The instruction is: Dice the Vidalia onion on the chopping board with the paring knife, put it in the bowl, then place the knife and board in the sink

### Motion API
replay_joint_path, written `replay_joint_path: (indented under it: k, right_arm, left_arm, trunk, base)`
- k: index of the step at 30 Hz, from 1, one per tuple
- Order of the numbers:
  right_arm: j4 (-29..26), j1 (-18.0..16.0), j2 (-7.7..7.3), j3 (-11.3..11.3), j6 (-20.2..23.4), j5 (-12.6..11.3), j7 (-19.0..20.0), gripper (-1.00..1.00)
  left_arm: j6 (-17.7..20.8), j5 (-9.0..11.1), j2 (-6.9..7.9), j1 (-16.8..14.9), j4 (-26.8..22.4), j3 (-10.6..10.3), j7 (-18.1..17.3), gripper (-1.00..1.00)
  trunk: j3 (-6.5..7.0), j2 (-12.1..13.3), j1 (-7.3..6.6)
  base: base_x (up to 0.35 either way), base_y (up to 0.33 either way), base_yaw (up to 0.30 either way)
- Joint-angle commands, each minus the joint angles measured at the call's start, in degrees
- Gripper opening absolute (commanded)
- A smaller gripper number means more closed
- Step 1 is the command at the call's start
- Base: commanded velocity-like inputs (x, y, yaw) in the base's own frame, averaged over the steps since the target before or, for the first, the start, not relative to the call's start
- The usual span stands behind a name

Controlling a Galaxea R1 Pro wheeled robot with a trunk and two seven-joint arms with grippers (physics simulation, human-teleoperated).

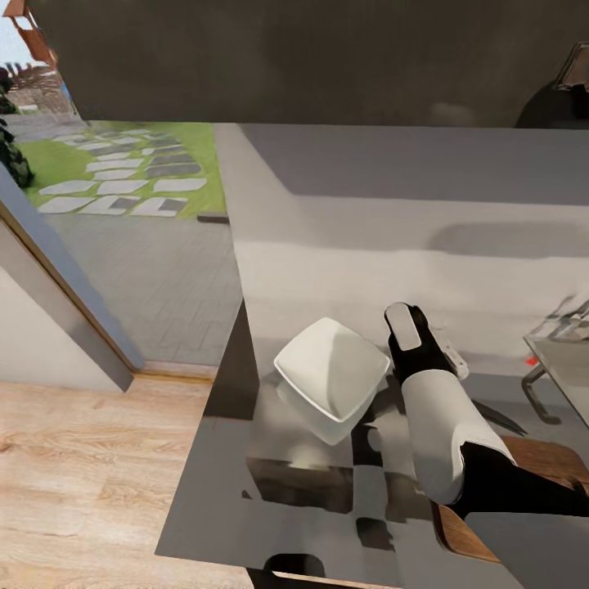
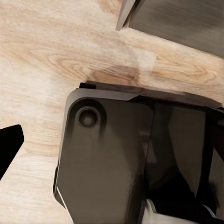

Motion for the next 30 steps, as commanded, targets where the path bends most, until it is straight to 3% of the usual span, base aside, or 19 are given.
replay_joint_path:
  k: [1,11,12,30]
  right_arm:
    - [1.33,0.00,0.05,-0.27,0.65,0.07,-0.18,1.00]
    - [1.33,0.00,0.05,-0.37,0.70,-0.05,-0.22,1.00]
    - [1.33,0.00,0.05,-0.37,0.70,-0.07,-0.22,-1.00]
    - [0.90,-0.02,0.05,-0.29,0.69,-0.02,-0.39,-1.00]
  left_arm:
    - [0.12,0.60,0.05,0.02,-0.11,-0.10,-0.04,1.00]
    - [0.12,0.60,0.05,0.02,-0.11,-0.10,-0.02,1.00]
    - [0.12,0.60,0.05,0.02,-0.11,-0.10,-0.02,1.00]
    - [0.12,0.60,0.05,0.02,-0.11,-0.10,-0.02,1.00]
  trunk:
    - [-0.12,-0.05,0.04]
    - [-0.20,-0.05,0.04]
    - [-0.20,-0.05,0.04]
    - [-0.18,-0.05,0.04]
  base:
    - [0.000,0.000,0.000]
    - [0.000,0.000,0.000]
    - [0.000,0.000,0.000]
    - [0.000,0.000,0.000]
